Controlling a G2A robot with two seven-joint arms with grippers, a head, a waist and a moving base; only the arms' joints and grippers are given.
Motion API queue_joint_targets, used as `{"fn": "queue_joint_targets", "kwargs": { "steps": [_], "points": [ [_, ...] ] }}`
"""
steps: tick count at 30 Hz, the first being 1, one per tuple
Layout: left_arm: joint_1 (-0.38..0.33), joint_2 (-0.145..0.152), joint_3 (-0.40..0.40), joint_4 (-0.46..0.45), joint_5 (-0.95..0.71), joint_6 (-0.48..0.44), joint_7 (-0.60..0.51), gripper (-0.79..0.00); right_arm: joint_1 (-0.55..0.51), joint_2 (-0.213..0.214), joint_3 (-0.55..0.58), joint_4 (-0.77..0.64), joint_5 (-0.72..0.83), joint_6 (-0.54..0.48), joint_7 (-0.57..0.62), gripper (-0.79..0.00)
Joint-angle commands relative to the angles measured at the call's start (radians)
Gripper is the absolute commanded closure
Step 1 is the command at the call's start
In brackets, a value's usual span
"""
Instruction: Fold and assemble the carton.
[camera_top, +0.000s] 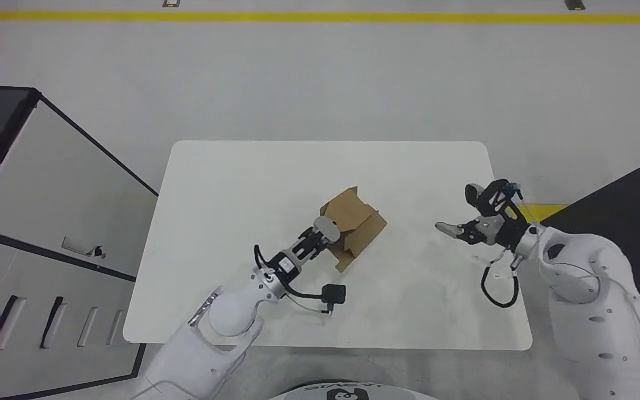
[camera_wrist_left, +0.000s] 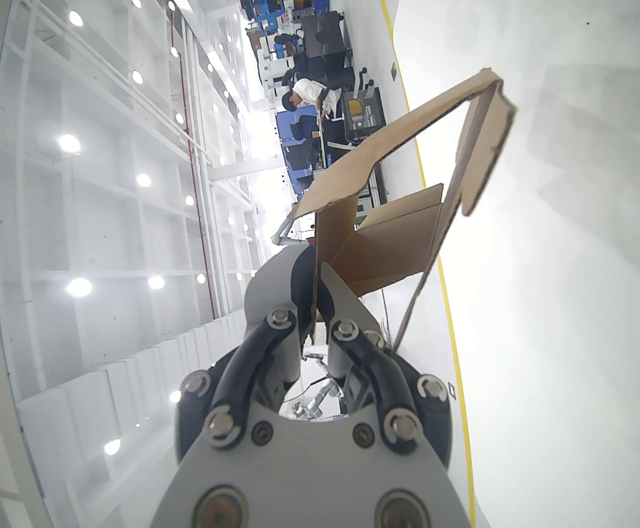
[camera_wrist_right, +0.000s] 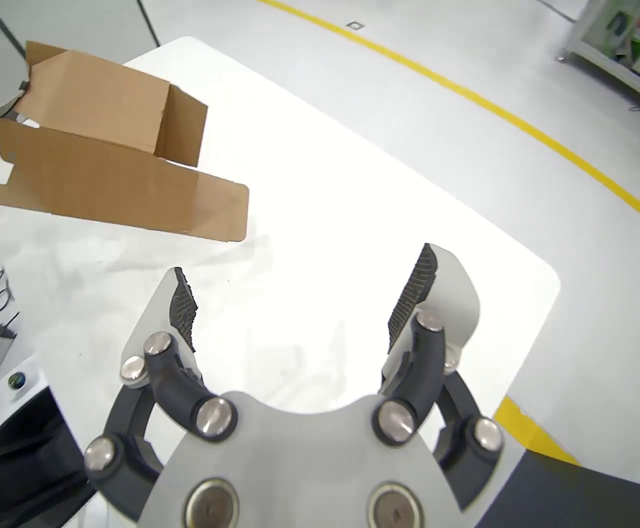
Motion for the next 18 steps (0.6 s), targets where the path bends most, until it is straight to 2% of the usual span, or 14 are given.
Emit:
{"fn": "queue_joint_targets", "kwargs": {
  "steps": [1, 8, 10, 12, 14, 18],
  "points": [
    [0.001, 0.004, 0.0, 0.001, 0.0, 0.001, 0.029, 0.0, 0.003, 0.001, -0.001, 0.002, 0.017, -0.002, 0.02, -0.785],
    [-0.002, 0.005, -0.003, 0.007, 0.0, -0.013, 0.024, 0.0, 0.003, 0.001, -0.001, 0.002, 0.017, -0.002, 0.02, -0.785],
    [-0.022, 0.01, 0.0, 0.011, 0.0, -0.021, 0.063, 0.0, 0.009, 0.004, -0.022, 0.036, 0.057, -0.016, 0.043, -0.785],
    [-0.03, 0.016, 0.004, 0.009, 0.0, -0.002, 0.123, 0.0, 0.038, 0.012, -0.046, 0.097, 0.176, -0.067, 0.102, -0.785],
    [-0.031, 0.024, -0.003, 0.006, 0.0, 0.012, 0.152, 0.0, 0.08, 0.025, -0.073, 0.156, 0.329, -0.094, 0.214, -0.785],
    [-0.018, 0.033, -0.012, 0.0, -0.028, 0.053, 0.23, 0.0, 0.152, 0.073, -0.169, 0.193, 0.65, 0.044, 0.367, -0.785]
  ]
}}
